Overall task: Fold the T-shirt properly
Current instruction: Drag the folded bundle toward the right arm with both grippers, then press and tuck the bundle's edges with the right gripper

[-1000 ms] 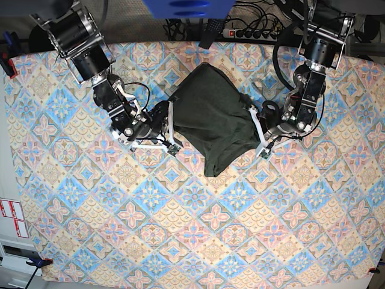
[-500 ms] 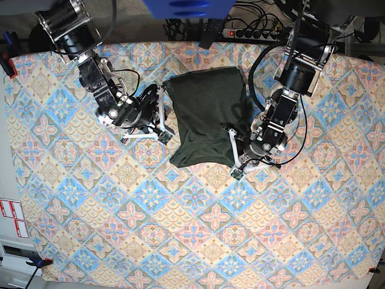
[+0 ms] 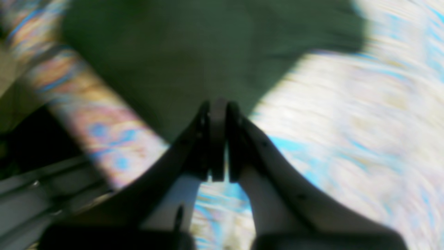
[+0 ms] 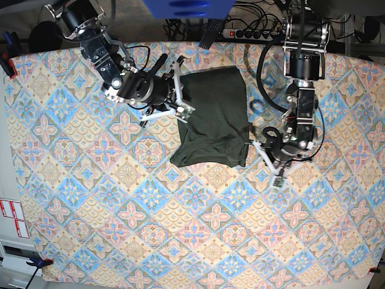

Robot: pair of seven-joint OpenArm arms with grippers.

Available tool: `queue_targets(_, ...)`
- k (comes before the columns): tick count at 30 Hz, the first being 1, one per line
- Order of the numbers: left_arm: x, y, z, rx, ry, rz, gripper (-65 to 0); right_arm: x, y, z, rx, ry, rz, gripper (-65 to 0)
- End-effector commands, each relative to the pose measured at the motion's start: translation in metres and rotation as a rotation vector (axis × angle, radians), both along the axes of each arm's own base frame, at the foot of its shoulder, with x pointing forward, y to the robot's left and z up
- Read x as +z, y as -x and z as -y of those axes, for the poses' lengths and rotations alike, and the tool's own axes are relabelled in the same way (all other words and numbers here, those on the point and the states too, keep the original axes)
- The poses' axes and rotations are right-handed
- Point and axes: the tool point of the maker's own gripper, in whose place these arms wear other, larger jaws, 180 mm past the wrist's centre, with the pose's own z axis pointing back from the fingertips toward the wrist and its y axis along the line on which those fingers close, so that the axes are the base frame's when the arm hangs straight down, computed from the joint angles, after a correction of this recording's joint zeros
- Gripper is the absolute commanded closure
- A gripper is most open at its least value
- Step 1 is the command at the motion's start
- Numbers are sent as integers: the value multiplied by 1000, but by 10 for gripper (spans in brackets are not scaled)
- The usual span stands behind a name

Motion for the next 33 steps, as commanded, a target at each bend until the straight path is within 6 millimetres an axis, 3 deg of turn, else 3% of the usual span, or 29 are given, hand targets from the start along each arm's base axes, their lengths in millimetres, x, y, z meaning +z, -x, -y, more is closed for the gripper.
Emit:
queue_targets(1,24,-6,-36,111,13,83,0,18,-14,-15,14,-53,56,0)
queue_targets(4,32,13,-72,219,11,113,0,25,-5,-46,107,-80,70,0)
queue_targets(10,45,51,-106,310,-24,153,0,39,1,-104,271,-117,104,0)
queue_targets(21,82,90,-128,427,-51,246,0,-10,9,-158,304,-66,-67,0)
queue_targets(25,87,98,-129,453,-53,209,0,-44,7,-145,271,6,-146,0)
queue_targets(30,89,96,-122,450,8,212,0,-67,11,-145,256,56,-219,0)
queue_targets(33,89,96,-121,449,15,213,0,-80,3,-130,185,71,-268,0)
